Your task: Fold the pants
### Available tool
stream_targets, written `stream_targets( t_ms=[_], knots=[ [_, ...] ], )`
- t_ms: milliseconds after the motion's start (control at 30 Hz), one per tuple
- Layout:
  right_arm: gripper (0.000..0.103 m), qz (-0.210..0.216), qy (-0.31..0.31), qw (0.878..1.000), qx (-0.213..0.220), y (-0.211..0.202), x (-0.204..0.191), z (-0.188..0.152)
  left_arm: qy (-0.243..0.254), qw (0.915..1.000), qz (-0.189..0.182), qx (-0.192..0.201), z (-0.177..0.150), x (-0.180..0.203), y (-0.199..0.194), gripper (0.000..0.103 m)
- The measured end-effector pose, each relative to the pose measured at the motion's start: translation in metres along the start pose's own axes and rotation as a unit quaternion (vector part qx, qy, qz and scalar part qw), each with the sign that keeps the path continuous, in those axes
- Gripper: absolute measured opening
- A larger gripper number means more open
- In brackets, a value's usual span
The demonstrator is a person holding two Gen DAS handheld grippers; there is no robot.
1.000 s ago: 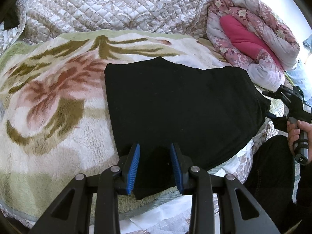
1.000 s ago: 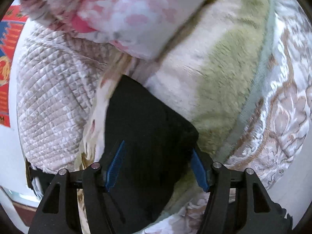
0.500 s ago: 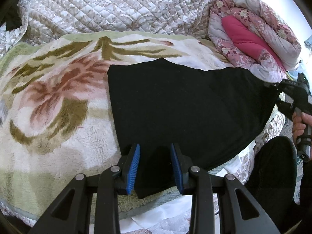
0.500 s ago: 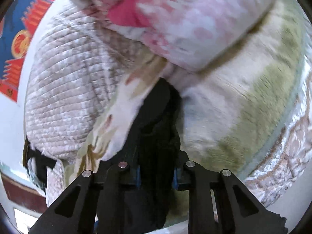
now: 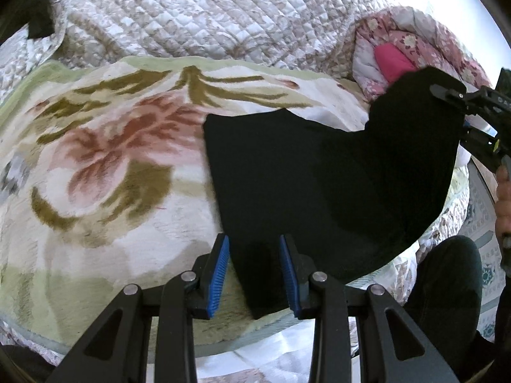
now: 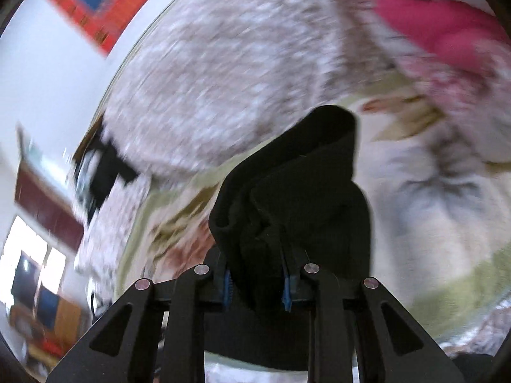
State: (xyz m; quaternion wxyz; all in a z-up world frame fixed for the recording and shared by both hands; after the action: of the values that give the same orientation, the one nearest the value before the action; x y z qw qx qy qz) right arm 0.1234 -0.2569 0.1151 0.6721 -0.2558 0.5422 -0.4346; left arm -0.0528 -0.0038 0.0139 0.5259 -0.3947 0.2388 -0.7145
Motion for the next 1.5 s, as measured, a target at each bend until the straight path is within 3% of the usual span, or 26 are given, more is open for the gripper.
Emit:
stream_targets(
  t_ms=[167,267,333,567,700,833,900,967,1033,1133,1200,1233,1300,1400,1500],
  knots=[
    [0.023,0.039,-0.08,0.991,-0.096,0.061,-0.047,-0.047,-0.024,0.9997,0.009,0.005,-0.004,-0.019,-0.007,0.035],
    [0.023,0.027,-0.126,0.98,-0.148,0.097,-0.058,-0.082,-0.035,0.9993,0.014,0.005,-0.007,-0.028,-0.009,0.035],
    [0.023,0.022,-0.13,0.978,-0.16,0.108,-0.057,-0.092,-0.039,0.9991,0.016,0.005,-0.009,-0.031,-0.011,0.035],
    [0.023,0.025,-0.165,0.978,-0.124,0.085,-0.081,-0.087,-0.049,0.9987,0.015,0.007,-0.01,-0.038,-0.012,0.035],
    [0.027,0.014,-0.188,0.969,-0.159,0.11,-0.08,-0.11,-0.049,0.9987,0.016,0.006,-0.009,-0.04,-0.013,0.035],
    [0.062,0.051,-0.179,0.972,-0.146,0.093,-0.088,-0.103,-0.049,0.9985,0.021,0.013,-0.008,-0.044,-0.019,0.035],
    [0.062,0.081,-0.18,0.973,-0.119,0.069,-0.099,-0.092,-0.052,0.9982,0.027,0.014,-0.008,-0.049,-0.022,0.035],
    [0.062,0.101,-0.202,0.972,-0.061,0.039,-0.108,-0.081,-0.055,0.9979,0.03,0.017,-0.006,-0.051,-0.024,0.035],
    [0.062,0.085,-0.209,0.974,-0.033,0.029,-0.104,-0.076,-0.055,0.9978,0.03,0.021,-0.004,-0.051,-0.026,0.035],
    [0.062,0.013,-0.172,0.984,-0.04,0.037,-0.068,-0.079,-0.047,0.9983,0.023,0.027,0.0,-0.043,-0.028,0.035],
    [0.062,-0.039,-0.15,0.985,-0.073,0.055,-0.039,-0.095,-0.04,0.9987,0.015,0.029,0.003,-0.036,-0.029,0.035],
    [0.054,-0.06,-0.151,0.98,-0.117,0.069,-0.029,-0.106,-0.036,0.9989,0.011,0.03,0.005,-0.032,-0.029,0.035],
    [0.05,-0.058,-0.168,0.98,-0.094,0.059,-0.026,-0.109,-0.026,0.9993,0.004,0.027,0.007,-0.025,-0.026,0.035],
    [0.05,-0.034,-0.136,0.986,-0.092,0.05,-0.021,-0.097,-0.015,0.9996,-0.002,0.023,0.012,-0.015,-0.022,0.035],
    [0.05,-0.068,-0.134,0.986,-0.07,0.055,-0.011,-0.081,0.0,0.9997,-0.007,0.023,0.023,-0.006,-0.016,0.035]
  ],
)
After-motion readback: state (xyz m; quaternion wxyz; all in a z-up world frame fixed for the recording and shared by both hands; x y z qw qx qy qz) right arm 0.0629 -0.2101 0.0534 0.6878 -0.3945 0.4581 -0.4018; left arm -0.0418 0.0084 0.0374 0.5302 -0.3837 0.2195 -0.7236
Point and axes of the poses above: each gripper's, at about its wrist camera, not at the fingertips, and y roughly the way its jaws point, x to its right, z to its top, the point moved 2 cm from there along y, roughly the way its jaws point, and after that the axes turned 7 degrees about -z, right-handed, at the moved point
